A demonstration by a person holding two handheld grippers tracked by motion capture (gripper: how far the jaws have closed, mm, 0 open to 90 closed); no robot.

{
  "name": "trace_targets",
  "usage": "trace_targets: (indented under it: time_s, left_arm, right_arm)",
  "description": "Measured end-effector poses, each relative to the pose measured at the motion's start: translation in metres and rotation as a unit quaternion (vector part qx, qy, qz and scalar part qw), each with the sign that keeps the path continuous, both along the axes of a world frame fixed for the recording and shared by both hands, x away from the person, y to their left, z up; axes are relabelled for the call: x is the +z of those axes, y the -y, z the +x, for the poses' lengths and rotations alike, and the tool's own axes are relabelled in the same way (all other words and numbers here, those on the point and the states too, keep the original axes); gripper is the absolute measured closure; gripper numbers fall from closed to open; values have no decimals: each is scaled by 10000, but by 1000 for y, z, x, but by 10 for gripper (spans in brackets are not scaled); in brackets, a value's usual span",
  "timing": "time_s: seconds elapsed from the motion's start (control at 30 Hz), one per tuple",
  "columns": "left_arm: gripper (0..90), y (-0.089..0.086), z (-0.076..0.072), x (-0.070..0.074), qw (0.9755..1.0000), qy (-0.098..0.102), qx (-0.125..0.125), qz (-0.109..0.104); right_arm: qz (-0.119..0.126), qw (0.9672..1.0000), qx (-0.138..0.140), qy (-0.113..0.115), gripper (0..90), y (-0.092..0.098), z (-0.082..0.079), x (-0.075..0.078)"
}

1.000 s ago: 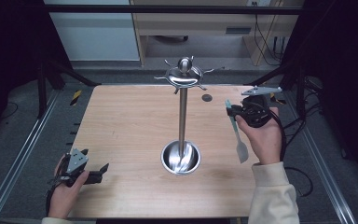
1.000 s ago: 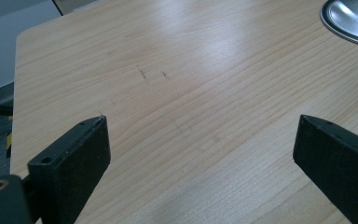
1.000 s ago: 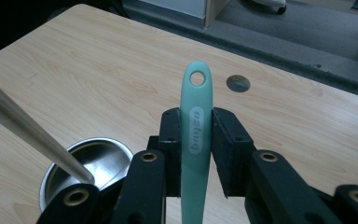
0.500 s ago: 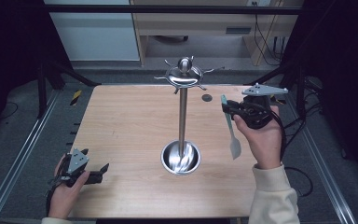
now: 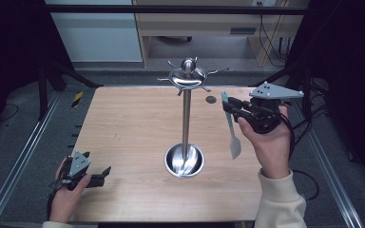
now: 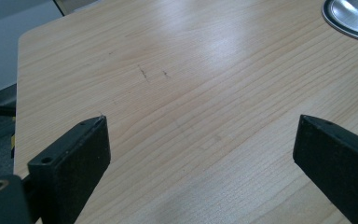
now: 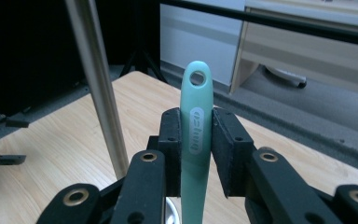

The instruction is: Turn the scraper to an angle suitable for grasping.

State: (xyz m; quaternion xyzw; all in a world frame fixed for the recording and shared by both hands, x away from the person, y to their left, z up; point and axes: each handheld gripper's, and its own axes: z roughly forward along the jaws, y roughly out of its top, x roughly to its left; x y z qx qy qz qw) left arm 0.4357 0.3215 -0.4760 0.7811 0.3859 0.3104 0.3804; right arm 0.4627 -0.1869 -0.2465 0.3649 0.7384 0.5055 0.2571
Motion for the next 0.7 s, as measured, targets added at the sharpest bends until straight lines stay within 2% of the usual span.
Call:
trace_targets:
  time_s: [0.2, 0.33, 0.5, 0.7]
  left_arm:
    - [37, 0, 0, 0, 10000, -2, -2, -5]
    - [37, 0, 0, 0, 10000, -1, 14, -22]
    - [38, 0, 0, 0, 10000, 3, 11, -12]
    - [38, 0, 0, 0, 10000, -5, 4, 1]
  right_arm:
    - [185, 9996, 129, 157, 743, 2, -8, 8]
    - [203, 9992, 118, 319, 742, 1, -15, 14]
    - [231, 9977, 22, 631, 742, 1, -25, 22]
    - [344, 9961, 37, 815, 742, 3, -34, 29]
